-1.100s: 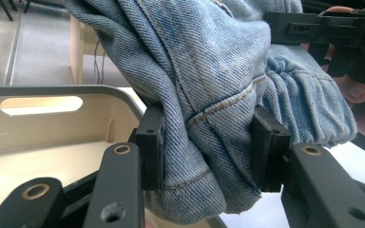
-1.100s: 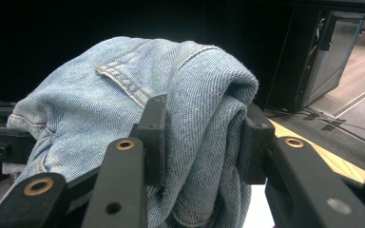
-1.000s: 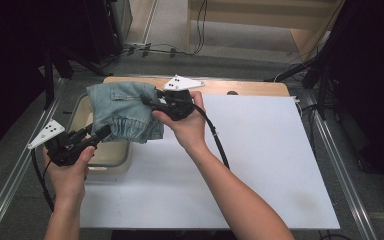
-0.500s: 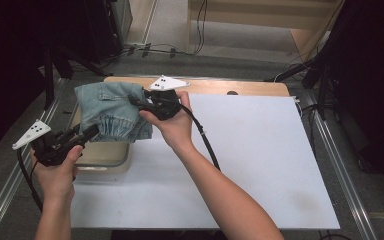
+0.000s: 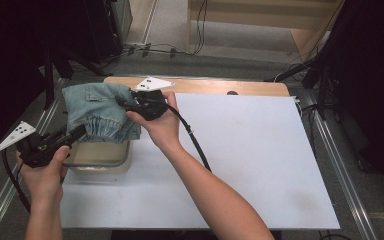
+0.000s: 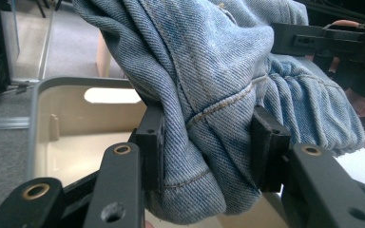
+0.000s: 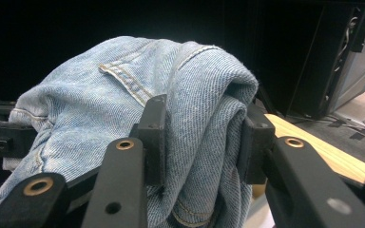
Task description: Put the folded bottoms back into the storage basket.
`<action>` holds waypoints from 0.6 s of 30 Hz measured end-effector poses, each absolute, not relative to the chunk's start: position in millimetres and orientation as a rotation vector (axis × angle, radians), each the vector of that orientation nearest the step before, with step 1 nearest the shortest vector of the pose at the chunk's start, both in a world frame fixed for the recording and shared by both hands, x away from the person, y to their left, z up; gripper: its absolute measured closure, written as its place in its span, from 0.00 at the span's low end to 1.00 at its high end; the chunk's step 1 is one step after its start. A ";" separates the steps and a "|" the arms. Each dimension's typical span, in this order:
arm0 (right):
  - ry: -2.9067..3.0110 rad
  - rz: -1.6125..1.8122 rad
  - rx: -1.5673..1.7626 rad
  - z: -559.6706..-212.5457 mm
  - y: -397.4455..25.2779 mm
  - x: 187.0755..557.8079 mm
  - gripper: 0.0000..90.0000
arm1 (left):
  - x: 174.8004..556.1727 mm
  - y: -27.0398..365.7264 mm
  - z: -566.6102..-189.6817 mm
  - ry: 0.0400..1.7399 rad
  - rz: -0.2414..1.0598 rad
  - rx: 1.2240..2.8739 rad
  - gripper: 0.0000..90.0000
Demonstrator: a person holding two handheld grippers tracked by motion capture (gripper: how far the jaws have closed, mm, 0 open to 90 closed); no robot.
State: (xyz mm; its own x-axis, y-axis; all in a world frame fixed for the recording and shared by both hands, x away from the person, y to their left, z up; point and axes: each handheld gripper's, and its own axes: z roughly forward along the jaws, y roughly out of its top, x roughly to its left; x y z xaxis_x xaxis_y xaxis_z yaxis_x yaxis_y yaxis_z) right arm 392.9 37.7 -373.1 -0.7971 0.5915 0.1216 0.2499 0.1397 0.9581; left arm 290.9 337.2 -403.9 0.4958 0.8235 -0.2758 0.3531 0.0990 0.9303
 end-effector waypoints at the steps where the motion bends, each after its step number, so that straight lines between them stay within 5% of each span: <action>1: 2.137 1.705 0.816 -373.5 39.8 393.3 0.66 | 290.7 339.1 -403.9 1.078 0.474 1.495 0.60; 18: 2.181 1.674 0.820 -389.0 70.4 398.9 0.66 | 293.4 364.5 -417.5 1.149 0.437 1.497 0.60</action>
State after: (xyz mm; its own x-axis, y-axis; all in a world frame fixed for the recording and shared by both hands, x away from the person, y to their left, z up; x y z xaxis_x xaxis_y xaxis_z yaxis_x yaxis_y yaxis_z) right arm 398.9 70.4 -389.0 -0.8027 0.5835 0.1230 0.2698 0.1713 0.9476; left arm 293.4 364.5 -417.5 0.4530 0.8331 -0.3174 0.4121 0.1200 0.9032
